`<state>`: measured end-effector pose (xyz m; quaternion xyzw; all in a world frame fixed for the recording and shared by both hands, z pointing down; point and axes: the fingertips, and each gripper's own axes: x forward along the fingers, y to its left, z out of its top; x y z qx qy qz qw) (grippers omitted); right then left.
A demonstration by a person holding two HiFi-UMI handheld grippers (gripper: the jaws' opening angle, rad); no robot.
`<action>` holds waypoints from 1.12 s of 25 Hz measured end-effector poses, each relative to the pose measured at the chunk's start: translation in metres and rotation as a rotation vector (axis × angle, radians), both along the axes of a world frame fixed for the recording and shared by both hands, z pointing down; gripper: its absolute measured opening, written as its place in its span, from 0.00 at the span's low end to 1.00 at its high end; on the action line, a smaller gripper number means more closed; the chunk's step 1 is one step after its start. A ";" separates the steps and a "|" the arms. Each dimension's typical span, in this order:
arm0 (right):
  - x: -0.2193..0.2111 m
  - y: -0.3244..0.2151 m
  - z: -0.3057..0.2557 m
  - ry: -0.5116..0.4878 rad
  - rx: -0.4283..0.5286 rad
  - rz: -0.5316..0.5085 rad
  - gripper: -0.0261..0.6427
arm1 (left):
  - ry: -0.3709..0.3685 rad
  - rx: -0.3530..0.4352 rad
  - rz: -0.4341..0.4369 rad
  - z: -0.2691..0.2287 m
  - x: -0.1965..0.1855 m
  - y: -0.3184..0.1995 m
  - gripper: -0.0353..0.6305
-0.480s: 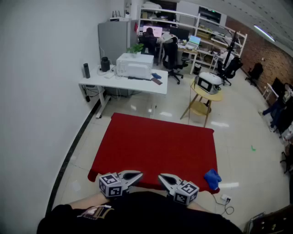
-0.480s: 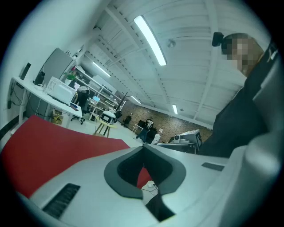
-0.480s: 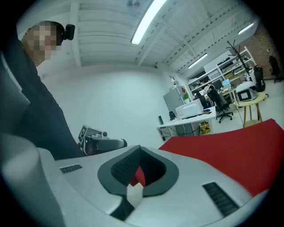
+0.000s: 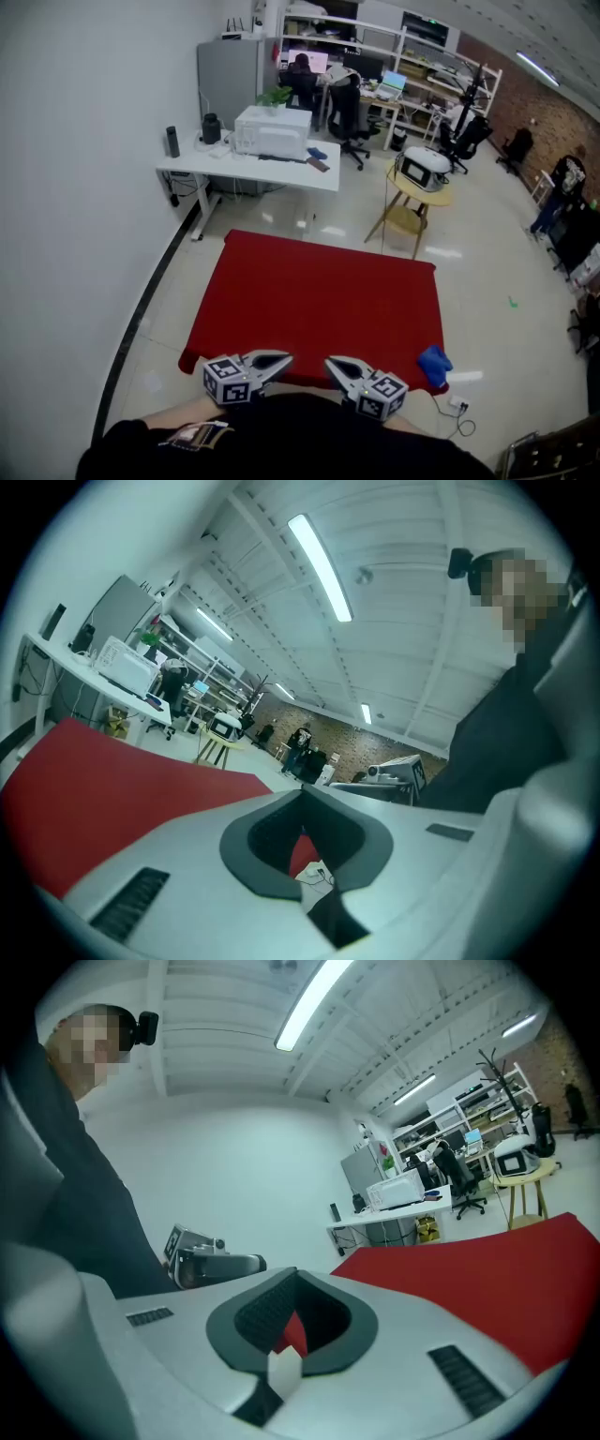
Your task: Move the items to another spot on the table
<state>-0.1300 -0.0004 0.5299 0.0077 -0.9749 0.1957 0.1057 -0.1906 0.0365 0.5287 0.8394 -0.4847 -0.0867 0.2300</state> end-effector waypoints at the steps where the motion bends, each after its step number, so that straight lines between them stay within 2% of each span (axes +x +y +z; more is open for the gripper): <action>1: -0.002 0.001 0.000 0.004 0.001 0.006 0.03 | 0.003 0.001 0.004 0.001 -0.002 0.002 0.04; 12: -0.034 0.022 0.004 0.066 0.005 0.069 0.03 | 0.044 -0.005 0.060 0.012 -0.038 0.024 0.04; 17: -0.031 0.032 0.013 0.098 0.017 0.082 0.03 | 0.068 -0.026 0.115 0.028 -0.034 0.024 0.04; 22: 0.013 0.006 0.012 0.077 -0.003 0.173 0.03 | 0.027 -0.038 0.194 0.030 0.004 0.000 0.04; 28: 0.132 -0.051 0.016 0.055 0.050 0.194 0.03 | -0.031 -0.029 0.176 0.025 0.094 -0.056 0.04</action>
